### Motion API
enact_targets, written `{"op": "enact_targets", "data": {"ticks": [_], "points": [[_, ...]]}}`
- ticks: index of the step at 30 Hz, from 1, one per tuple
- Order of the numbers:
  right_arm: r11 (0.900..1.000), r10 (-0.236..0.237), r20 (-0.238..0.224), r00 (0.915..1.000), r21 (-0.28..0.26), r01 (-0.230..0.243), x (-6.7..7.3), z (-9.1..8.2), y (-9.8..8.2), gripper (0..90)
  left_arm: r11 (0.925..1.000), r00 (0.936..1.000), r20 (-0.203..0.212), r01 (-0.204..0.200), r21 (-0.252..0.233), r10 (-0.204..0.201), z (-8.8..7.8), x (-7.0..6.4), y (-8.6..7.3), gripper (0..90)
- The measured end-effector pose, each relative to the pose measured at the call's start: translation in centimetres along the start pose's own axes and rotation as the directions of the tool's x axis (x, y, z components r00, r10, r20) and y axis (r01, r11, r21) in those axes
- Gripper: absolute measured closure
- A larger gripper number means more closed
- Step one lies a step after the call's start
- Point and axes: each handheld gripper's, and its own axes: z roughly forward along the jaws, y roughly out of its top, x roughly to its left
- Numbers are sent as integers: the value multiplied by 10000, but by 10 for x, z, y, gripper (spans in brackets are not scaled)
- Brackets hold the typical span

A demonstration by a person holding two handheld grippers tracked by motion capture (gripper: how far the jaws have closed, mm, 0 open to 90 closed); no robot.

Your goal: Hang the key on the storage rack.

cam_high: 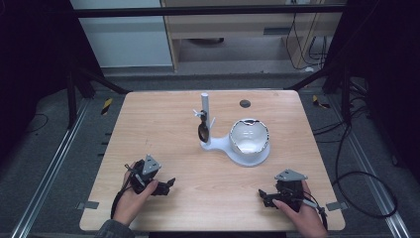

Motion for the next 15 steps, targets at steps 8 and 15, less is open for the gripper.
{"op": "enact_targets", "data": {"ticks": [8,15], "points": [[10000,-8,4,10000,-5,8,0,0,0,3,9981,9990,-246,397,480,-385,7,13,-15,60],[10000,-1,7,10000,-5,1,0,0,0,3,9936,9963,-363,800,800,-773,15,21,-26,53]]}}
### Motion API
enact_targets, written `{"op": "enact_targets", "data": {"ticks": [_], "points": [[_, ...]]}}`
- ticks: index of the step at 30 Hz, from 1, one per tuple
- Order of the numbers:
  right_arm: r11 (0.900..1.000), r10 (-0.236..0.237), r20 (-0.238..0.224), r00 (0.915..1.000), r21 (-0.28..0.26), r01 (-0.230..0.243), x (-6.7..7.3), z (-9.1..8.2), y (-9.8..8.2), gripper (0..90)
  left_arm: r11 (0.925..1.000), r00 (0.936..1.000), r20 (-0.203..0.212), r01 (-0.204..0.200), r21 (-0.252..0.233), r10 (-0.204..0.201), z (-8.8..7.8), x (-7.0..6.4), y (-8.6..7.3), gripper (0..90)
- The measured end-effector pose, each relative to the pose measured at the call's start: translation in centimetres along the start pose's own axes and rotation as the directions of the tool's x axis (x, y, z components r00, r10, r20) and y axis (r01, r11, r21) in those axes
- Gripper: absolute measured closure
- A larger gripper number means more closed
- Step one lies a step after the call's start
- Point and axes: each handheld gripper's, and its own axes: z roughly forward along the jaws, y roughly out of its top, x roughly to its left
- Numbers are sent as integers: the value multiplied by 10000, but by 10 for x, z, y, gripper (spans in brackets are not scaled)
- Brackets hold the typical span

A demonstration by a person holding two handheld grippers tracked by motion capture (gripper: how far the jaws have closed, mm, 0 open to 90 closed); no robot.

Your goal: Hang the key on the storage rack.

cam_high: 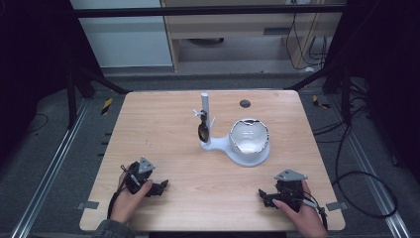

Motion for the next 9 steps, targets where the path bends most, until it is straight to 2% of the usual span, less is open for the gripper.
{"op": "enact_targets", "data": {"ticks": [4,7,9], "points": [[10000,-36,2,10000,-12,36,0,0,0,3,9983,9982,204,560,-163,-557,4,6,-4,13],[10000,-13,12,10000,-2,13,0,0,0,3,9977,9982,300,539,-419,-527,5,7,-7,0],[10000,19,5,10000,12,-19,0,0,0,4,9978,9983,311,516,-423,-503,6,8,-6,0]]}}
